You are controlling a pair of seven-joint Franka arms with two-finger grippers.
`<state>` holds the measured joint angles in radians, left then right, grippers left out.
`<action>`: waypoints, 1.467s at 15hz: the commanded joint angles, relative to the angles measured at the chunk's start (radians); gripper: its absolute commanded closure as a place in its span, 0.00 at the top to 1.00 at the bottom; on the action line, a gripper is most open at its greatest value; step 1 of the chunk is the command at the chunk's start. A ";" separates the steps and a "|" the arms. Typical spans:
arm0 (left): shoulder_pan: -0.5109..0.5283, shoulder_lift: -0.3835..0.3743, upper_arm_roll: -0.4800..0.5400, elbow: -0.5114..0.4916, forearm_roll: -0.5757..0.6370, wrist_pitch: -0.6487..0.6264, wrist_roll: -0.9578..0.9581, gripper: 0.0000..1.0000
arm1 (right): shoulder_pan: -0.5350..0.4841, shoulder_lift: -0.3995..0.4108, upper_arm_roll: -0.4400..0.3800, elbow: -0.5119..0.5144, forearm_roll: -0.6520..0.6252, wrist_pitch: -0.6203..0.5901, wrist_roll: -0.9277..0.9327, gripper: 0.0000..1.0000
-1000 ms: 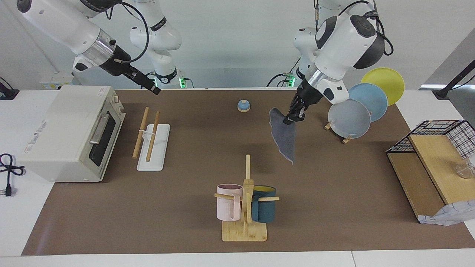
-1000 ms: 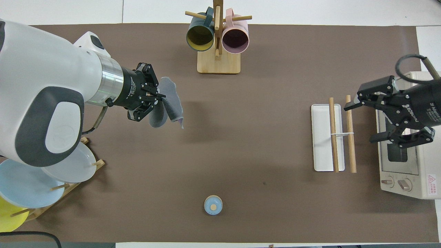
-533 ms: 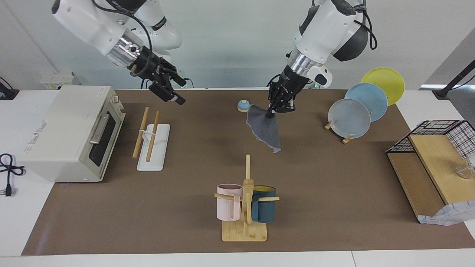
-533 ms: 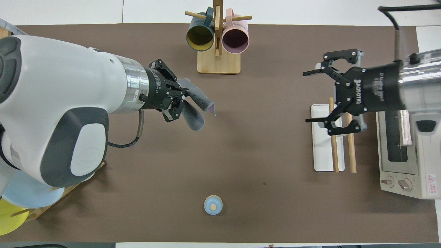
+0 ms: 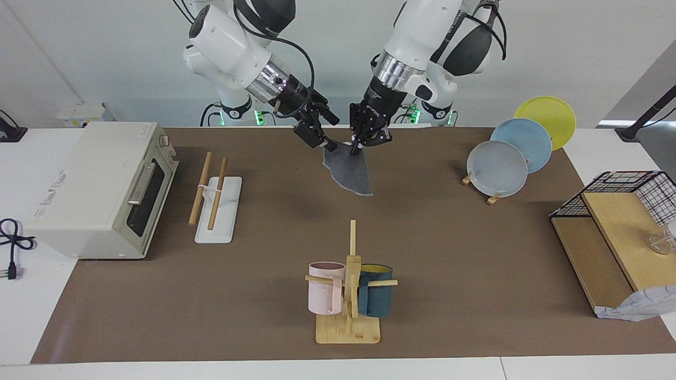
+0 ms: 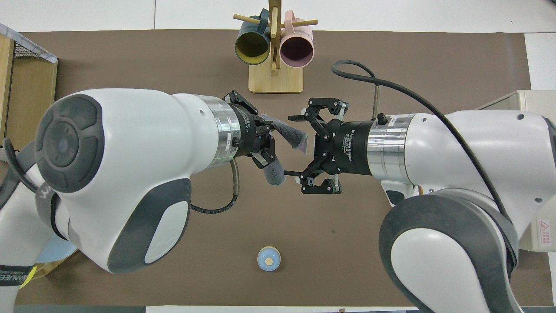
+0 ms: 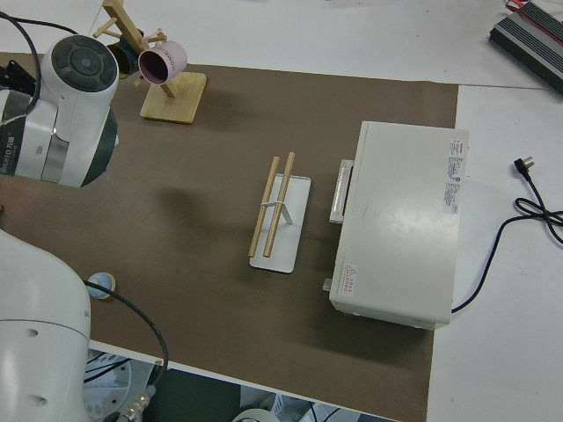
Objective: Fold towel and hang on rack
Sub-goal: 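Grasp the towel with the right gripper while the left gripper releases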
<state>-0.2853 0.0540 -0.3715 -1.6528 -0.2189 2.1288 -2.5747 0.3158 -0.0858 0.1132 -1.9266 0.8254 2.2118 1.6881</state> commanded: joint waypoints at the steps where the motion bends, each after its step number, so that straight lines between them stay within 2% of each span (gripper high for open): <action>1: -0.006 -0.023 0.009 -0.019 0.018 0.016 -0.047 0.00 | -0.020 -0.032 -0.004 -0.032 0.034 0.008 0.004 1.00; 8: -0.005 -0.023 0.011 -0.019 0.018 0.016 -0.059 0.00 | -0.009 -0.035 -0.004 -0.092 0.032 0.012 -0.094 1.00; 9: -0.005 -0.023 0.011 -0.019 0.018 0.016 -0.061 0.00 | -0.011 -0.034 -0.004 -0.092 0.032 0.006 -0.128 0.88; 10: -0.005 -0.023 0.011 -0.019 0.018 0.014 -0.061 0.00 | -0.011 -0.034 -0.004 -0.092 0.034 0.006 -0.152 0.63; 11: -0.005 -0.023 0.011 -0.019 0.018 0.014 -0.061 0.00 | -0.009 -0.035 -0.004 -0.097 0.034 0.015 -0.157 0.41; 12: -0.005 -0.023 0.011 -0.019 0.018 0.014 -0.062 0.00 | -0.009 -0.032 -0.004 -0.097 0.034 0.026 -0.160 0.24; 13: -0.005 -0.023 0.011 -0.019 0.018 0.014 -0.067 0.00 | -0.008 -0.031 -0.004 -0.095 0.035 0.031 -0.180 0.00; 22: -0.003 -0.025 0.011 -0.031 0.018 0.013 -0.068 0.00 | -0.027 -0.028 -0.006 -0.083 0.070 -0.007 -0.223 0.00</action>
<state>-0.2844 0.0536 -0.3672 -1.6556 -0.2176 2.1318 -2.6186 0.3064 -0.0952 0.1013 -1.9941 0.8652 2.2160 1.5020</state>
